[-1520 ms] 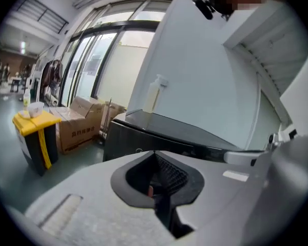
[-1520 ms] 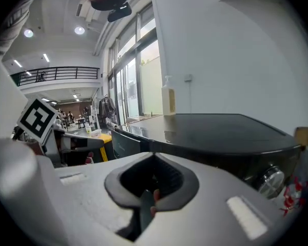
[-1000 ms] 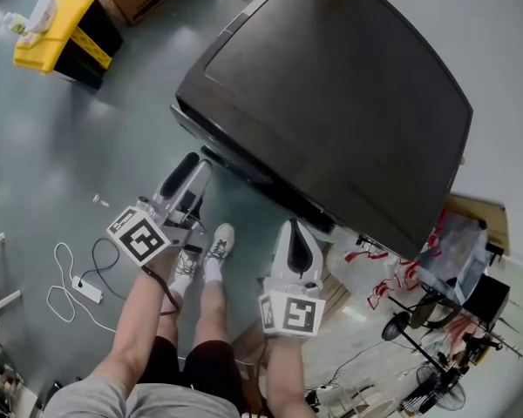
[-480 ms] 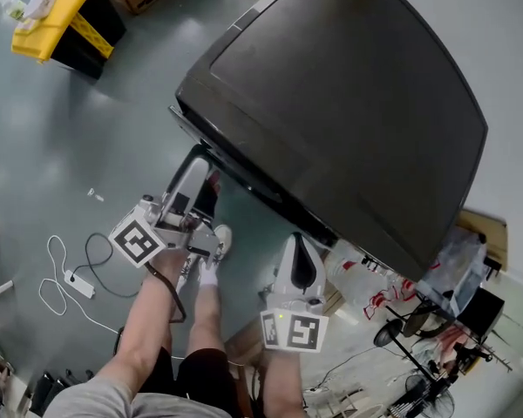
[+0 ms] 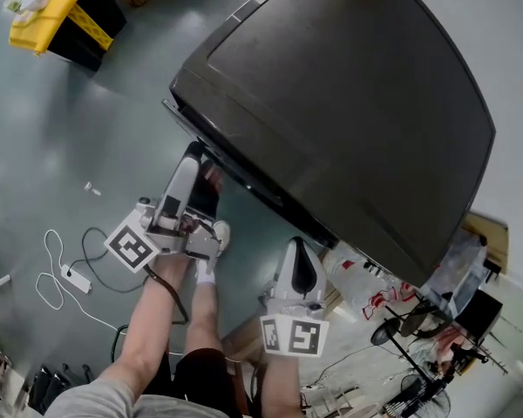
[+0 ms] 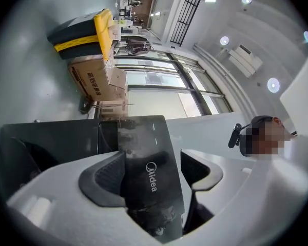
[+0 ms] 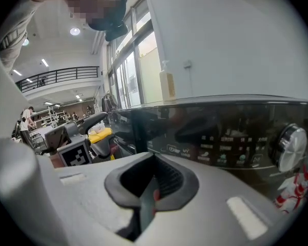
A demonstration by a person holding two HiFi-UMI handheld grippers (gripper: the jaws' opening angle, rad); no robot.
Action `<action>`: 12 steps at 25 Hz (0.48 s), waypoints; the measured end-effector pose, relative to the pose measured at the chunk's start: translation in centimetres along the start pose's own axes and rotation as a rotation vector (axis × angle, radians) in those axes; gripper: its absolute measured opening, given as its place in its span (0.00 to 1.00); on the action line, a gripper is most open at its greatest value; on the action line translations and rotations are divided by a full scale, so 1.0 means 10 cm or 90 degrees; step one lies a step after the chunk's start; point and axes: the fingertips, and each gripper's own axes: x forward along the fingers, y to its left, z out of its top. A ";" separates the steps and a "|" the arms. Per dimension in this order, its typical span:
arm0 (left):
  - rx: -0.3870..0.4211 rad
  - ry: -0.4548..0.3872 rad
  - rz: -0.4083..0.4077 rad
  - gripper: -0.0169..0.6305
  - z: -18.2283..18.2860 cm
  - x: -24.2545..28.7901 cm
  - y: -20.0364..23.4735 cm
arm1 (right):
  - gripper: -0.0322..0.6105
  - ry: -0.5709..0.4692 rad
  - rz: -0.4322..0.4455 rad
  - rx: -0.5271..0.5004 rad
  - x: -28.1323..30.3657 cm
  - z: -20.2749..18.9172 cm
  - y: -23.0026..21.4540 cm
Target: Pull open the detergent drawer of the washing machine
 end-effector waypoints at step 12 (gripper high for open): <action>0.017 0.028 0.019 0.55 -0.06 -0.03 0.13 | 0.06 0.005 0.006 0.005 0.00 -0.11 0.02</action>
